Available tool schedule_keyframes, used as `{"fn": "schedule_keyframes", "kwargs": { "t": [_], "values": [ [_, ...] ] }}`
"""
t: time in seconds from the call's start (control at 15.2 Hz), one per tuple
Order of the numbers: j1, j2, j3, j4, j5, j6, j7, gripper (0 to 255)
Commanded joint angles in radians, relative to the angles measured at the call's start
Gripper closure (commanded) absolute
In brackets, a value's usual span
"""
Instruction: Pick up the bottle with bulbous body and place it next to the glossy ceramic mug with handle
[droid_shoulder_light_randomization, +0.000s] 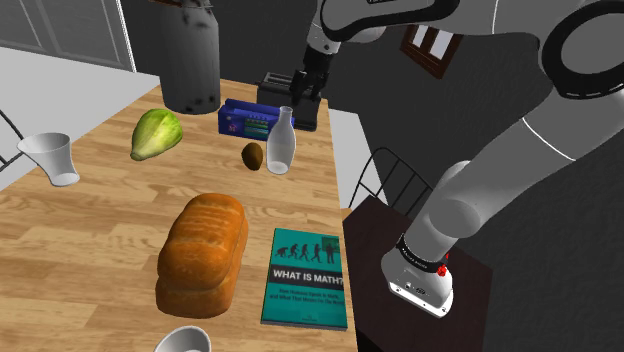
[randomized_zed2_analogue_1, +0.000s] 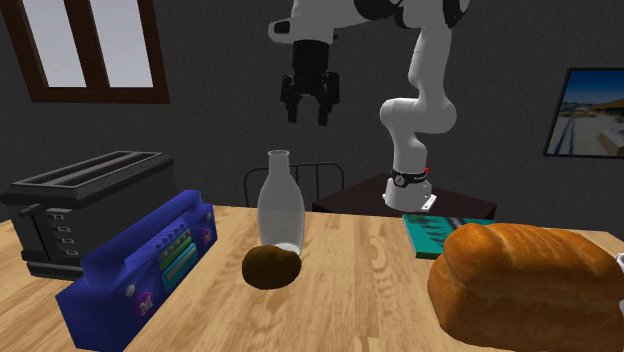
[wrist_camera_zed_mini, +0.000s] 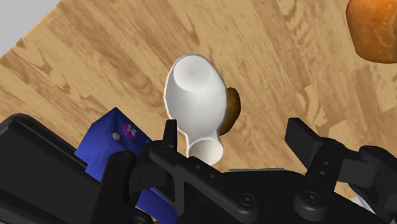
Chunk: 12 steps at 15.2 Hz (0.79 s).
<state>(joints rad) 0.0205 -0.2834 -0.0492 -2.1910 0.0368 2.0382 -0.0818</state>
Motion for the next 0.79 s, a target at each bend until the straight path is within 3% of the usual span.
{"fn": "schedule_keyframes", "kwargs": {
  "t": [0.0, 0.2, 0.73],
  "values": [
    [-0.001, 0.072, -0.006, 0.020, -0.009, 0.047, -0.025, 0],
    [-0.001, 0.184, -0.007, 0.078, -0.022, 0.094, -0.050, 0],
    [-0.001, 0.242, -0.007, 0.035, -0.019, 0.195, -0.055, 0]
  ]
}}
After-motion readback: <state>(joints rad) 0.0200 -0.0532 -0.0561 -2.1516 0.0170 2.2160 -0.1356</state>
